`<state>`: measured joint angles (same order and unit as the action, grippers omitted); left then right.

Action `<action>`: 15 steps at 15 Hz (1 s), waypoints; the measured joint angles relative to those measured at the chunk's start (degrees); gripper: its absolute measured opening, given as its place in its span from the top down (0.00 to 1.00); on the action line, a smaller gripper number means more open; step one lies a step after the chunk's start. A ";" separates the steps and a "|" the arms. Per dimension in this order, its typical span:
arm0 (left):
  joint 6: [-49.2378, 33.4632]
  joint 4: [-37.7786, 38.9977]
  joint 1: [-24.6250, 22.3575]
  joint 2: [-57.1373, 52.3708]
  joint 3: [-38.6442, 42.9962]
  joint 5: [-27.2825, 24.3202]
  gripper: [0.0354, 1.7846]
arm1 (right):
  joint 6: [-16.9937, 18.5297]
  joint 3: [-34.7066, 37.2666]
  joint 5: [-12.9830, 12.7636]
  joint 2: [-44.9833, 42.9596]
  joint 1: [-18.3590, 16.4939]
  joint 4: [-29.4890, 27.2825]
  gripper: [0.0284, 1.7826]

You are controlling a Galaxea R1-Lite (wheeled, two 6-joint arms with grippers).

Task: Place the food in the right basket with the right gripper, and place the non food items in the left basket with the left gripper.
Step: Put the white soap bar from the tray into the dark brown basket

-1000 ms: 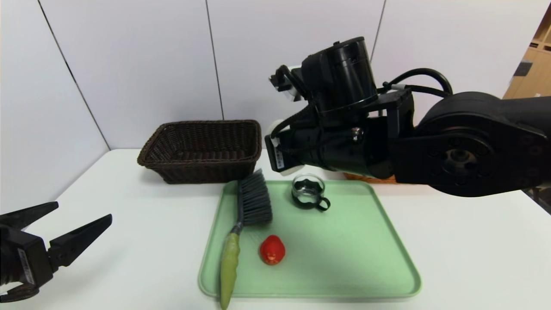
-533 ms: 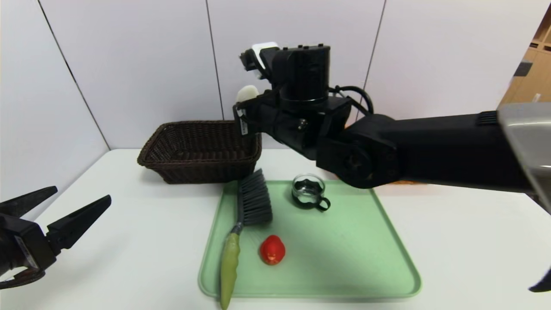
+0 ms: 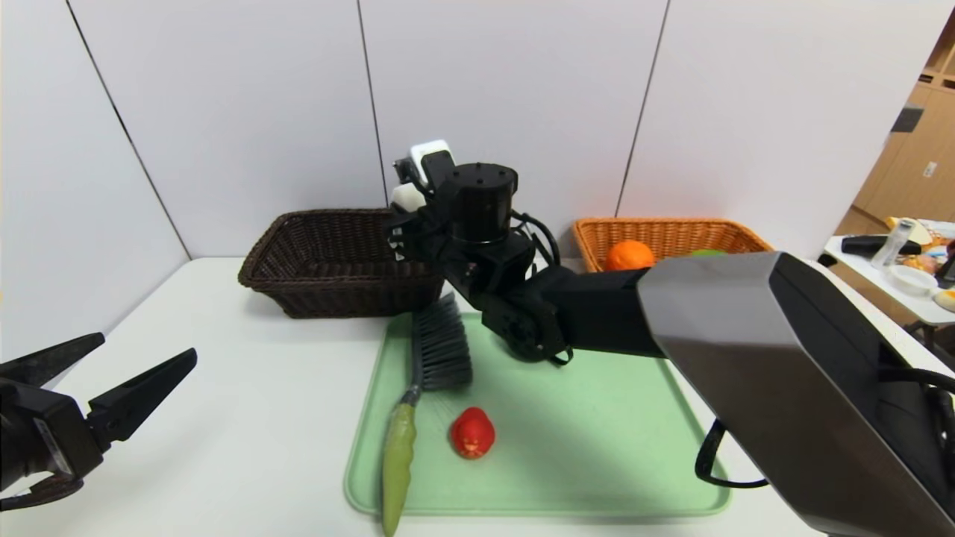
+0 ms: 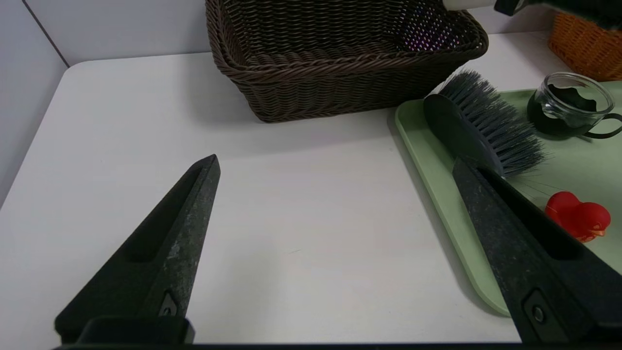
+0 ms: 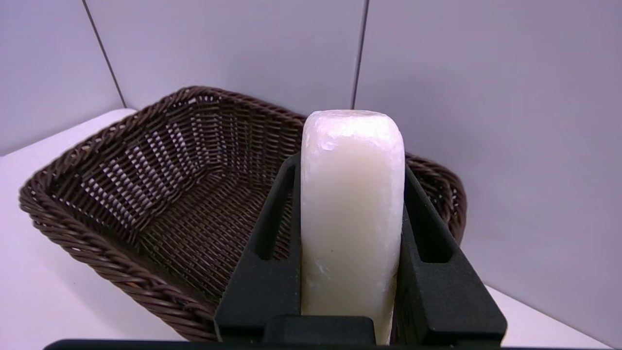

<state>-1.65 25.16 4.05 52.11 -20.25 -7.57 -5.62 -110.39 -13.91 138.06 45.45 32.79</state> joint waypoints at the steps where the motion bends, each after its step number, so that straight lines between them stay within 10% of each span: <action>1: 0.02 0.00 0.00 0.04 0.02 -0.04 0.06 | -0.09 -0.52 0.07 0.83 0.00 -0.02 0.73; 9: -0.22 0.00 0.00 0.44 0.02 -0.04 0.06 | -1.65 -0.91 1.65 2.74 -0.39 -0.77 0.72; 15: -0.33 -0.02 0.00 0.45 0.02 -0.02 0.06 | -1.79 -1.00 1.27 3.15 -0.88 -0.02 0.36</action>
<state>-1.97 25.14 4.05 52.57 -20.22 -7.59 -7.41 -111.39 -12.64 141.20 44.57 32.77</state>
